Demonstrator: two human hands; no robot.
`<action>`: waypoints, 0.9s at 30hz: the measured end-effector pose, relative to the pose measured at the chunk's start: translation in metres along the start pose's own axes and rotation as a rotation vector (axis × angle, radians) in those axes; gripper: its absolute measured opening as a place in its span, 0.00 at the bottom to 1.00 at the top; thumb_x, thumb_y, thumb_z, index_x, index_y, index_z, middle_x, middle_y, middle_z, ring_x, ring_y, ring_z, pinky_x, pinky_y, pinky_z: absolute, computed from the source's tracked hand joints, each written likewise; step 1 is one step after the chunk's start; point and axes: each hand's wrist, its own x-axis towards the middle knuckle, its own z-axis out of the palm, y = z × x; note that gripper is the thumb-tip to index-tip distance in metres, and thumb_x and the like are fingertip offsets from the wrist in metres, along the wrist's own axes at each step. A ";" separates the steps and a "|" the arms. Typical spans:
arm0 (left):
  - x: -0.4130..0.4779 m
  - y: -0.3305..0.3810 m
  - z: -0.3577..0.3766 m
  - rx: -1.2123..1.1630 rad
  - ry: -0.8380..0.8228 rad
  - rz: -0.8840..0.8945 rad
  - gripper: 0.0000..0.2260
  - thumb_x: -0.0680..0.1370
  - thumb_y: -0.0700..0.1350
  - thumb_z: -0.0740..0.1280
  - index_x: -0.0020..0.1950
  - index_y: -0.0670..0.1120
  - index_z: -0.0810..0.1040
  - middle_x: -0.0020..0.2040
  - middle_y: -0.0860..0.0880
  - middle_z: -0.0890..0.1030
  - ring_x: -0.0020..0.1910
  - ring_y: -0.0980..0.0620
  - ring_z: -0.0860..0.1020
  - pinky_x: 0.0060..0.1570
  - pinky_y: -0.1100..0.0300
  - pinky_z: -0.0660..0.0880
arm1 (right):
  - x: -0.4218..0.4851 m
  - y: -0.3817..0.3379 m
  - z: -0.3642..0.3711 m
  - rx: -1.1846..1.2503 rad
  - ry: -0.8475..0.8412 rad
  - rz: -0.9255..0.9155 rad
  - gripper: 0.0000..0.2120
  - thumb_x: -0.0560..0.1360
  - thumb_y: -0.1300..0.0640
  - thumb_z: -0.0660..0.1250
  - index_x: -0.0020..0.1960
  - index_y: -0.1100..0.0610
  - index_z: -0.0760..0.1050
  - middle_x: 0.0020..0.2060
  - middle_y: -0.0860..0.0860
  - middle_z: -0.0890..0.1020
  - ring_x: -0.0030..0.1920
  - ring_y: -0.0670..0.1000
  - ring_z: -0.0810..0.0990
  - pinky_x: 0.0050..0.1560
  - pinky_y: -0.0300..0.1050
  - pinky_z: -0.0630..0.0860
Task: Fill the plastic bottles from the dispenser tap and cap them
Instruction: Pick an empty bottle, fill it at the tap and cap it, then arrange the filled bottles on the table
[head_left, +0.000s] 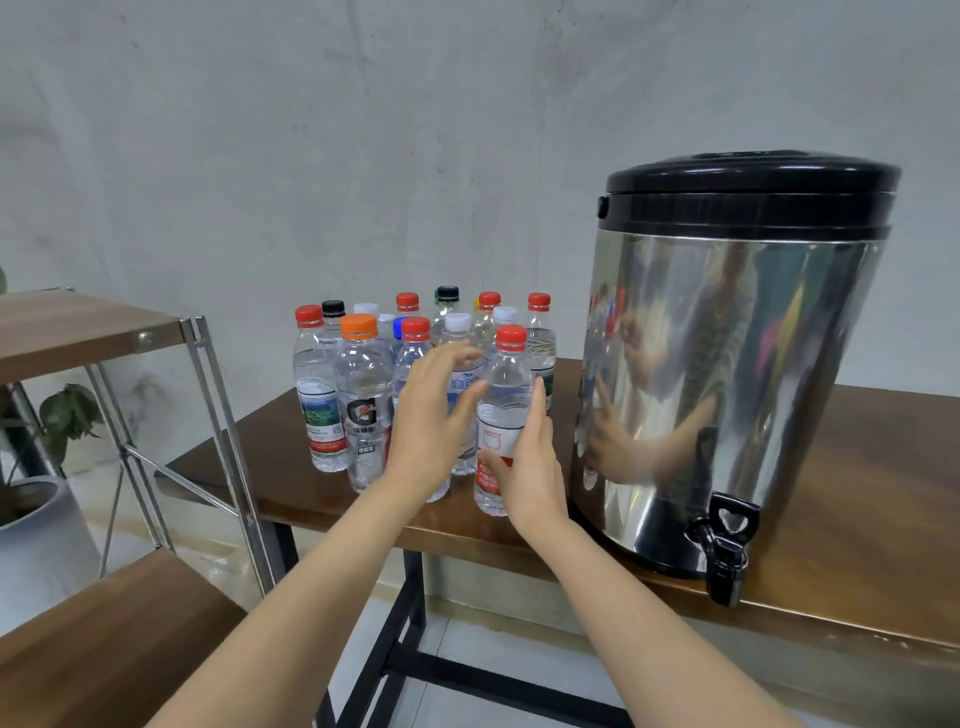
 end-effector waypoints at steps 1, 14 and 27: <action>-0.005 -0.005 -0.003 0.031 0.009 0.000 0.14 0.79 0.43 0.69 0.64 0.45 0.77 0.63 0.50 0.78 0.65 0.56 0.71 0.65 0.72 0.63 | 0.002 -0.001 0.001 0.000 -0.005 0.003 0.50 0.76 0.56 0.71 0.78 0.43 0.34 0.76 0.51 0.63 0.66 0.55 0.75 0.59 0.52 0.74; 0.046 -0.023 -0.043 0.345 -0.139 -0.129 0.33 0.75 0.44 0.74 0.76 0.48 0.63 0.74 0.47 0.66 0.73 0.48 0.63 0.70 0.54 0.63 | 0.044 -0.038 -0.021 -0.056 0.023 -0.143 0.54 0.72 0.49 0.75 0.79 0.45 0.35 0.79 0.52 0.55 0.73 0.56 0.67 0.60 0.55 0.75; 0.045 -0.019 -0.029 0.243 -0.211 -0.316 0.40 0.69 0.39 0.79 0.76 0.47 0.62 0.71 0.43 0.67 0.69 0.44 0.68 0.68 0.54 0.67 | 0.056 -0.050 -0.031 -0.088 -0.137 -0.290 0.43 0.73 0.59 0.75 0.78 0.46 0.53 0.76 0.52 0.63 0.73 0.57 0.67 0.67 0.55 0.70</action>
